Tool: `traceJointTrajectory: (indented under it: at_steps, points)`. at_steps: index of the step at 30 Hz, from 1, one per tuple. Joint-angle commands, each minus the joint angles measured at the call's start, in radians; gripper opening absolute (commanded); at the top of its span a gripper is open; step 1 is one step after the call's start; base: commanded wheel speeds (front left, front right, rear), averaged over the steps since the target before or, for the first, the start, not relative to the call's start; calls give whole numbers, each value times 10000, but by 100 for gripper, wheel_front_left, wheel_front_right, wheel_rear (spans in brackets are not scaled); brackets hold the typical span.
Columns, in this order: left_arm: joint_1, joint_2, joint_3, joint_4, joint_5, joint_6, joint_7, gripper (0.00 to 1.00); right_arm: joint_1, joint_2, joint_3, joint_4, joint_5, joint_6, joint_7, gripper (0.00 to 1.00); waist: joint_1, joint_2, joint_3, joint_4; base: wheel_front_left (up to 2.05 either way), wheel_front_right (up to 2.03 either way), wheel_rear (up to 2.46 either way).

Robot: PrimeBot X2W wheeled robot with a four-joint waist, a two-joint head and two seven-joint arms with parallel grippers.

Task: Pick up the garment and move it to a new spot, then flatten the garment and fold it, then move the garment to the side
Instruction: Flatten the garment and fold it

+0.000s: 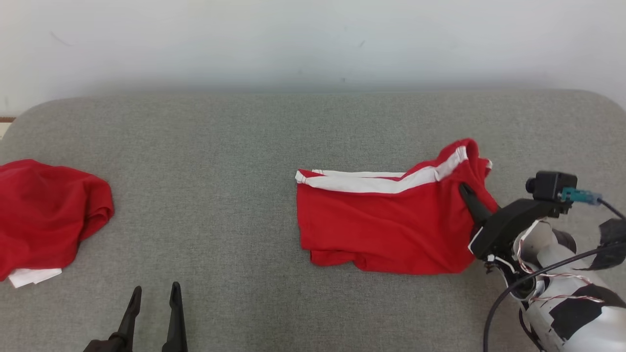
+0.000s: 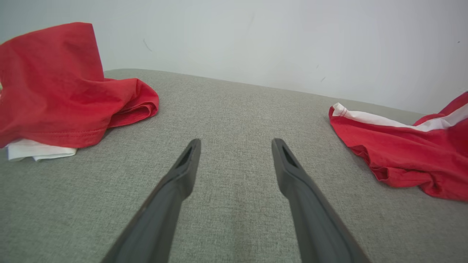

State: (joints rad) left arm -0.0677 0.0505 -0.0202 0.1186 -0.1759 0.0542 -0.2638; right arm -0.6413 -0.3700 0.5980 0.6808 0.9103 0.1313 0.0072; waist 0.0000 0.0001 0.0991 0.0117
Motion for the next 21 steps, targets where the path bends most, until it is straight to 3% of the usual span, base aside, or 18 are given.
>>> traceJointTrajectory:
  at_steps: [1,10,21]
  points:
    - [14,3,-12,38,8,-34,-13,100,110,-208,220,-476,303,-10,153,0,0,-1,-56,82,0,0,0]
    - [61,3,-185,34,-95,-1,-13,100,-46,-339,928,-1833,1271,-9,688,0,0,-1,-96,522,0,0,0]
    - [-181,3,-612,125,-323,98,-13,100,-656,487,1526,-1199,1277,-9,866,0,0,-1,117,1093,0,0,0]
